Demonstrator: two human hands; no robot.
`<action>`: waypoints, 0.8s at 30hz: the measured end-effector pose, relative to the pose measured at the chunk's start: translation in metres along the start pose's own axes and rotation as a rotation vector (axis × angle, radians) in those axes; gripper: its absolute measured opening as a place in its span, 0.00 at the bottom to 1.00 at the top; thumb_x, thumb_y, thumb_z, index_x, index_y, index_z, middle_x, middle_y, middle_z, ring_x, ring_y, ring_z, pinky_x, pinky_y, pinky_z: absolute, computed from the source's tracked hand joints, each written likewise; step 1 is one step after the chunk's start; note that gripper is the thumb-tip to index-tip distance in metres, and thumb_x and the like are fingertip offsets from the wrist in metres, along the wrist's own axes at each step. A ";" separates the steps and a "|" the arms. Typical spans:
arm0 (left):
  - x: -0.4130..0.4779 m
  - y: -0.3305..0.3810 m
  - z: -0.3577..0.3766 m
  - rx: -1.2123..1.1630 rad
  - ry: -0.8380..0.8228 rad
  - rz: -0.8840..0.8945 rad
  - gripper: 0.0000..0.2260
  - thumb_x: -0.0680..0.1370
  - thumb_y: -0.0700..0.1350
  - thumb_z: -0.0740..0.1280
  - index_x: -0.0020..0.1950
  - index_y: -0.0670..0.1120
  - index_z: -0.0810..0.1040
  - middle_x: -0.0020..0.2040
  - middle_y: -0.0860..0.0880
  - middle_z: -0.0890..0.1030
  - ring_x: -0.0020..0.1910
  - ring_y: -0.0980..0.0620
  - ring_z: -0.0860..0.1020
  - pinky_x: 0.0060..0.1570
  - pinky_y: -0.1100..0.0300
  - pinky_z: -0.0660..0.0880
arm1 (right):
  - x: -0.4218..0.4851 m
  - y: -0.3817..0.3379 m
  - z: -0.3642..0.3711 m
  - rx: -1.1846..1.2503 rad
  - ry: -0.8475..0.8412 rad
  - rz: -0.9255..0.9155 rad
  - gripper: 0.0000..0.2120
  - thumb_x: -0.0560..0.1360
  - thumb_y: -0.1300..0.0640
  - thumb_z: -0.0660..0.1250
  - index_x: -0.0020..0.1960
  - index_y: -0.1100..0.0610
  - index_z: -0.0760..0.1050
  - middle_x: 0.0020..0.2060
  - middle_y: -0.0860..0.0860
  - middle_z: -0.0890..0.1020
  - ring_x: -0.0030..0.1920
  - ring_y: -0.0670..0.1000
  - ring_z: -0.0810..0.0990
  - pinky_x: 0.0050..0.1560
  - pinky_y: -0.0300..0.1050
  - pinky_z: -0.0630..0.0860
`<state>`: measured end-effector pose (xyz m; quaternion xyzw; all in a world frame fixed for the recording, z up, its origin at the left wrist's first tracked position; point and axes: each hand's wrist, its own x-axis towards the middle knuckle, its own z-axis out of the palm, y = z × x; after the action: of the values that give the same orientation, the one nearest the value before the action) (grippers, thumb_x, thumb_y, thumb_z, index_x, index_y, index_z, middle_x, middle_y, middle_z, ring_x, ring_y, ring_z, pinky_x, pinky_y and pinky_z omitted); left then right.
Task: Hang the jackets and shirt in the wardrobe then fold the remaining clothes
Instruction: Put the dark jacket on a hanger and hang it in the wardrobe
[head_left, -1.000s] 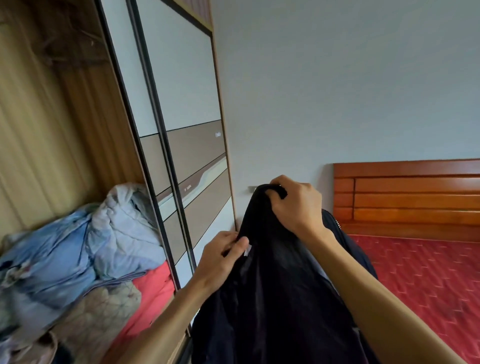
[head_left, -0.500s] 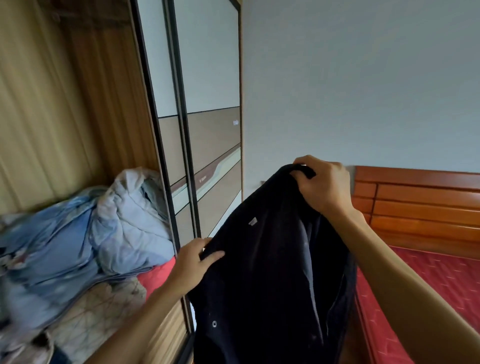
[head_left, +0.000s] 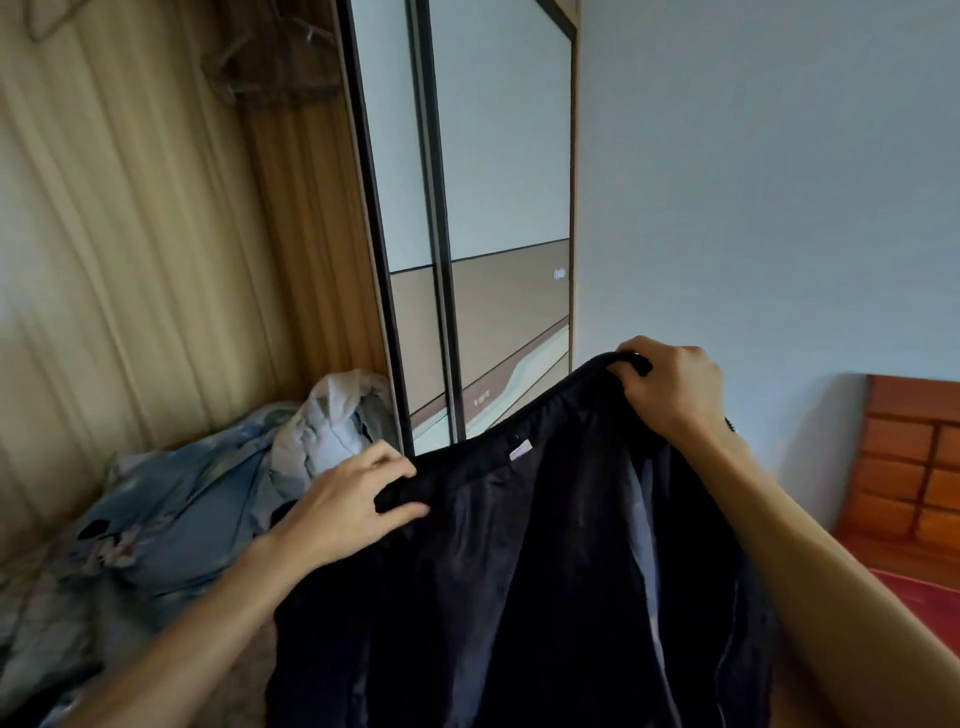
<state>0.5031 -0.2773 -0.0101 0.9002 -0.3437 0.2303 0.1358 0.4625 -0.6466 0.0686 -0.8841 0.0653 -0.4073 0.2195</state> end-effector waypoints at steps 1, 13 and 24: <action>0.007 -0.010 -0.004 0.110 -0.028 -0.020 0.19 0.75 0.64 0.67 0.56 0.51 0.80 0.51 0.59 0.74 0.38 0.61 0.75 0.42 0.59 0.76 | 0.011 0.001 0.007 -0.022 -0.009 -0.010 0.08 0.76 0.49 0.66 0.50 0.50 0.82 0.43 0.53 0.85 0.48 0.59 0.81 0.45 0.46 0.71; 0.098 -0.049 -0.065 -0.463 -0.053 -1.030 0.15 0.84 0.51 0.60 0.46 0.42 0.77 0.46 0.45 0.80 0.46 0.47 0.79 0.44 0.58 0.75 | 0.096 -0.046 0.086 0.353 -0.408 0.305 0.21 0.73 0.45 0.69 0.33 0.62 0.75 0.32 0.55 0.79 0.36 0.56 0.78 0.36 0.47 0.73; 0.145 -0.072 -0.175 -0.983 0.220 -1.049 0.16 0.83 0.50 0.59 0.40 0.43 0.77 0.30 0.44 0.80 0.31 0.48 0.76 0.28 0.61 0.69 | 0.130 -0.273 0.130 0.959 -0.554 0.239 0.17 0.70 0.50 0.73 0.46 0.65 0.82 0.41 0.57 0.86 0.39 0.56 0.85 0.44 0.51 0.83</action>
<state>0.5915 -0.2347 0.2074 0.7532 0.0851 0.0430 0.6508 0.6281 -0.3972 0.2042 -0.7458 -0.0873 -0.1167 0.6501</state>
